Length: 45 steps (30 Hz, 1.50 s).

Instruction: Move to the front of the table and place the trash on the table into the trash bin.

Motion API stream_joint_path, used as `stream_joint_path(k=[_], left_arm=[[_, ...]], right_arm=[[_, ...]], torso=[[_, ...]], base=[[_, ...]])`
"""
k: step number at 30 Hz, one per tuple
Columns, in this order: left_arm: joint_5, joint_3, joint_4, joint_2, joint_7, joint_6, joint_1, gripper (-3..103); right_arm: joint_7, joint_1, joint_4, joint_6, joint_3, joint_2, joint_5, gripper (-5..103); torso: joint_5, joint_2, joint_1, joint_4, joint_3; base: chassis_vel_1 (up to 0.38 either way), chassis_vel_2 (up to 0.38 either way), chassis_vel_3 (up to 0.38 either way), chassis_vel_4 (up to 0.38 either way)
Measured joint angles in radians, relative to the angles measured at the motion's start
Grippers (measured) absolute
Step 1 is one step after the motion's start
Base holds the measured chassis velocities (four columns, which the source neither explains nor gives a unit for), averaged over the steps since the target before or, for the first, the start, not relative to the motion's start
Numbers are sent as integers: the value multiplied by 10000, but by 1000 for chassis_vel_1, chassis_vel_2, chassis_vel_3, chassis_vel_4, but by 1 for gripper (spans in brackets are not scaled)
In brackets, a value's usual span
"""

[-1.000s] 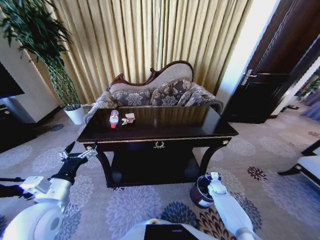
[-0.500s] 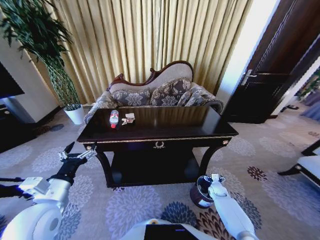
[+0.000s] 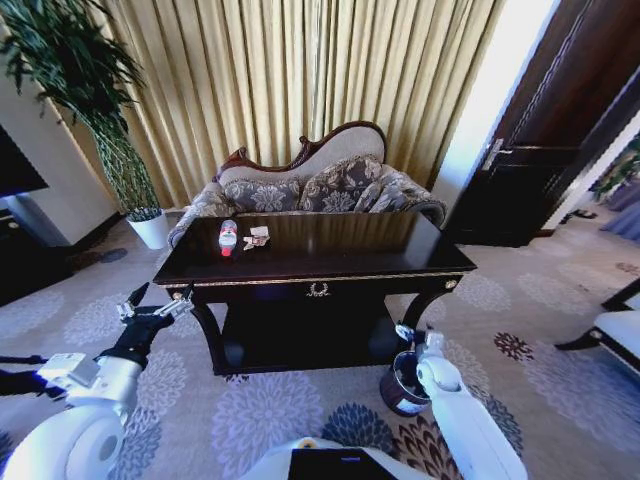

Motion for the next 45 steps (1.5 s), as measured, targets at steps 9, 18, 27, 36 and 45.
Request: stream_joint_path(k=[9,18,27,36,45], left_arm=[[-50,-76,0,-13,-73,25,30,100],[-46,-64,0,-49,-68,35,40,100],[-45,-129,0,-42,-77,39,87,100],[-37,-137,0,-31,-76,39,94,100],[-35,-133,0,-8,-50,43,68,100]], right_arm=[[48,-852,4654,-714,-378,-139,-89,100],[118,-1575,5811,-1061,-279,-209,-286,100],[124,-1694,6005,-1044,-424,-64,-482,100],[124,-1738,6086,-1044,-507,-74,-539,100],[123,-1701,6075,-1044,-534,-91,-540,100]], torso=[[-4,1,0,-1,0],[-2,0,-1,-3,-1],[-1,1,-1,-1,0],[-1,1,-2,-2,0],[-2,-2,1,-2,3]], base=[[0,0,0,0],[0,0,0,0],[0,0,0,0],[-24,16,23,-25],[-140,133,138,-131]])
